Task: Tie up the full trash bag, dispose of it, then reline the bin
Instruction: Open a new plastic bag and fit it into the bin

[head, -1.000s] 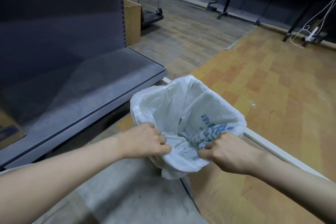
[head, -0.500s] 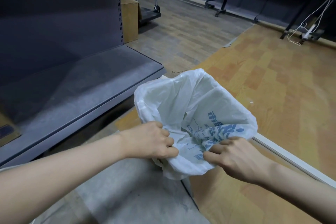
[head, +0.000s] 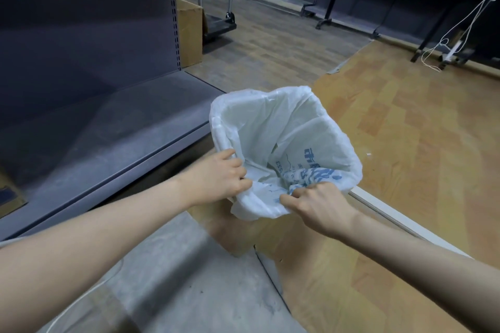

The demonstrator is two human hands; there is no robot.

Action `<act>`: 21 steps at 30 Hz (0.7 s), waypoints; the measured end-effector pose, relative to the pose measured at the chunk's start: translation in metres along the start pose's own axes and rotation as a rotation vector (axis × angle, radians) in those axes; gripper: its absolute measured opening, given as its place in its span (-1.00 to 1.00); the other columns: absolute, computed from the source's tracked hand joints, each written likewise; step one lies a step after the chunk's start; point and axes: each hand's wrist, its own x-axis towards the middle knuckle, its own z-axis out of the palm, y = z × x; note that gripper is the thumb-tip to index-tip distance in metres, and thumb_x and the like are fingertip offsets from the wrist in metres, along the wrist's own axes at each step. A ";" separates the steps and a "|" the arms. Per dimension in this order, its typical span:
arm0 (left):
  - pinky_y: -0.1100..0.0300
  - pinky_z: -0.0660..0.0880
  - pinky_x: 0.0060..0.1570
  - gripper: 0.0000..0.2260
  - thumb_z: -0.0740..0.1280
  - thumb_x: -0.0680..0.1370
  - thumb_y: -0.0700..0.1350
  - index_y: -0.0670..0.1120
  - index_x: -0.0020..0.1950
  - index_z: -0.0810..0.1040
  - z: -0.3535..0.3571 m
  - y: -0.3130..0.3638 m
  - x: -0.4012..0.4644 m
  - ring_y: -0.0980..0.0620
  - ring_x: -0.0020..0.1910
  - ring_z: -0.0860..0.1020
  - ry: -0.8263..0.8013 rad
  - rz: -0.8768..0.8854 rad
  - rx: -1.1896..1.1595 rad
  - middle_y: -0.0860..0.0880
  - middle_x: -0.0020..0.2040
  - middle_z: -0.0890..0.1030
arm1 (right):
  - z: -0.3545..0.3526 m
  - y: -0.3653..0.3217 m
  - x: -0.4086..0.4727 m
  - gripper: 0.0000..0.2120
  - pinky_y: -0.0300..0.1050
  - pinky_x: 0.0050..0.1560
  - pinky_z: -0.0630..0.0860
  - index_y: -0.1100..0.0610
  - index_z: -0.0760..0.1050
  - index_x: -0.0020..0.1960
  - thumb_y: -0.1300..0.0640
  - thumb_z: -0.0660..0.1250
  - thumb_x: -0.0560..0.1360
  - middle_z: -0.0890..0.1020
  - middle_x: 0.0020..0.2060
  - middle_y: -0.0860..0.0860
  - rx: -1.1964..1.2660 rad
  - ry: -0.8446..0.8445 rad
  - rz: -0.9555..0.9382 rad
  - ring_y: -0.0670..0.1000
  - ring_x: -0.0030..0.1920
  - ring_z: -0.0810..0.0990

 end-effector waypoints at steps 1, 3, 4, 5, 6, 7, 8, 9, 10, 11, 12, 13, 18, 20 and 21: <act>0.18 0.57 -0.18 -0.72 0.53 0.10 -0.31 -0.06 -0.40 0.49 0.004 0.003 -0.003 -0.01 -0.47 0.46 -0.040 0.003 -0.020 0.01 -0.51 0.43 | 0.004 -0.005 0.000 -0.72 -0.31 -0.53 0.01 0.07 0.46 -0.41 0.32 0.38 -0.06 0.39 -0.66 -0.02 0.013 -0.047 -0.009 0.01 -0.72 0.33; 0.01 0.50 0.09 -0.78 0.50 0.17 -0.21 -0.06 -0.30 0.51 0.012 0.010 -0.014 -0.05 -0.37 0.52 -0.073 0.006 -0.035 -0.01 -0.42 0.47 | 0.007 -0.014 0.000 -0.63 -0.33 -0.52 -0.06 0.07 0.46 -0.43 0.31 0.46 -0.18 0.38 -0.67 -0.01 0.025 -0.111 -0.002 0.03 -0.73 0.28; -0.08 0.37 0.20 -0.85 0.42 0.24 -0.13 -0.06 -0.24 0.51 0.014 0.013 -0.018 -0.07 -0.29 0.53 -0.084 0.016 -0.057 -0.02 -0.36 0.49 | 0.004 -0.018 0.000 -0.60 -0.33 -0.50 -0.13 0.07 0.45 -0.44 0.31 0.46 -0.21 0.37 -0.68 -0.01 0.022 -0.129 0.005 0.05 -0.72 0.20; -0.09 0.26 0.25 -0.86 0.33 0.32 -0.03 -0.05 -0.20 0.51 0.017 0.015 -0.022 -0.07 -0.23 0.54 -0.093 0.035 -0.078 -0.02 -0.30 0.50 | 0.005 -0.019 -0.002 -0.60 -0.33 -0.45 -0.21 0.07 0.44 -0.44 0.32 0.46 -0.22 0.36 -0.68 -0.01 0.020 -0.118 0.002 0.06 -0.68 0.12; -0.09 0.20 0.27 -0.80 0.24 0.38 0.07 -0.03 -0.17 0.51 0.018 0.016 -0.025 -0.06 -0.19 0.54 -0.121 0.041 -0.098 0.00 -0.26 0.52 | 0.007 -0.020 -0.003 -0.59 -0.32 -0.40 -0.25 0.07 0.44 -0.43 0.32 0.45 -0.23 0.36 -0.68 -0.01 0.022 -0.095 -0.006 0.06 -0.65 0.08; -0.10 0.17 0.29 -0.75 0.22 0.41 0.14 -0.01 -0.16 0.52 0.018 0.017 -0.026 -0.04 -0.16 0.54 -0.135 0.047 -0.096 0.01 -0.25 0.53 | 0.007 -0.021 -0.005 -0.59 -0.32 -0.37 -0.27 0.08 0.44 -0.43 0.31 0.45 -0.23 0.35 -0.67 -0.01 0.032 -0.095 -0.016 0.07 -0.64 0.08; -0.12 0.17 0.30 -0.78 0.27 0.42 0.14 0.00 -0.17 0.53 0.017 0.019 -0.027 -0.02 -0.17 0.54 -0.131 0.063 -0.076 0.03 -0.26 0.53 | 0.007 -0.021 -0.006 -0.59 -0.31 -0.37 -0.28 0.08 0.43 -0.42 0.31 0.45 -0.22 0.35 -0.66 -0.01 0.043 -0.116 -0.029 0.07 -0.65 0.09; -0.15 0.18 0.32 -0.86 0.38 0.40 0.06 0.01 -0.21 0.53 0.017 0.021 -0.026 -0.02 -0.21 0.55 -0.122 0.094 -0.051 0.04 -0.29 0.52 | 0.008 -0.021 -0.008 -0.60 -0.30 -0.38 -0.28 0.07 0.43 -0.42 0.29 0.47 -0.19 0.33 -0.66 -0.02 0.051 -0.143 -0.049 0.08 -0.65 0.09; -0.17 0.22 0.35 -0.87 0.47 0.36 -0.06 0.01 -0.24 0.53 0.017 0.023 -0.024 -0.02 -0.24 0.54 -0.103 0.107 -0.025 0.04 -0.33 0.51 | 0.007 -0.020 -0.008 -0.63 -0.29 -0.39 -0.29 0.07 0.42 -0.41 0.23 0.50 -0.13 0.31 -0.65 -0.02 0.053 -0.171 -0.087 0.09 -0.66 0.11; -0.17 0.27 0.35 -0.82 0.51 0.31 -0.15 0.01 -0.27 0.52 0.019 0.025 -0.023 -0.02 -0.27 0.53 -0.093 0.129 -0.013 0.05 -0.35 0.49 | 0.003 -0.022 -0.009 -0.69 -0.28 -0.43 -0.27 0.06 0.43 -0.39 0.09 0.53 -0.01 0.32 -0.63 -0.02 0.050 -0.211 -0.136 0.08 -0.67 0.17; -0.18 0.30 0.34 -0.78 0.52 0.29 -0.21 0.02 -0.28 0.51 0.018 0.027 -0.023 -0.02 -0.27 0.52 -0.104 0.148 -0.002 0.05 -0.36 0.48 | -0.002 -0.022 -0.009 -0.70 -0.26 -0.50 -0.20 0.05 0.44 -0.35 -0.13 0.46 0.16 0.39 -0.60 -0.02 0.063 -0.270 -0.198 0.08 -0.66 0.29; -0.19 0.30 0.34 -0.77 0.51 0.29 -0.23 0.02 -0.29 0.50 0.018 0.029 -0.021 -0.02 -0.27 0.52 -0.091 0.170 0.004 0.05 -0.36 0.47 | -0.005 -0.021 -0.010 -0.59 -0.22 -0.56 -0.04 0.04 0.46 -0.28 -0.32 0.27 0.29 0.49 -0.52 -0.01 0.143 -0.328 -0.229 0.07 -0.57 0.43; -0.20 0.38 0.31 -0.79 0.50 0.32 -0.20 0.02 -0.31 0.49 0.023 0.045 -0.015 -0.01 -0.27 0.49 0.010 0.339 0.033 0.05 -0.38 0.43 | -0.007 -0.013 0.010 -0.61 -0.03 -0.07 0.42 0.12 0.49 -0.04 -0.11 0.02 0.63 0.62 -0.15 0.08 0.749 -0.544 0.123 0.01 -0.16 0.54; -0.20 0.37 0.32 -0.79 0.48 0.34 -0.20 0.01 -0.32 0.47 0.029 0.049 -0.016 -0.01 -0.27 0.47 0.041 0.355 0.045 0.05 -0.38 0.42 | 0.017 -0.013 0.020 -0.54 -0.01 0.36 0.29 0.23 0.25 0.43 -0.02 0.02 0.64 0.38 0.39 0.19 0.731 -0.649 0.245 0.11 0.37 0.37; -0.20 0.36 0.32 -0.79 0.47 0.34 -0.21 0.01 -0.32 0.46 0.030 0.049 -0.017 -0.01 -0.28 0.47 0.045 0.345 0.046 0.06 -0.38 0.42 | 0.031 -0.016 0.024 -0.45 -0.05 0.47 0.14 0.24 0.04 0.53 -0.03 0.03 0.64 0.15 0.51 0.16 0.742 -0.702 0.281 0.09 0.50 0.16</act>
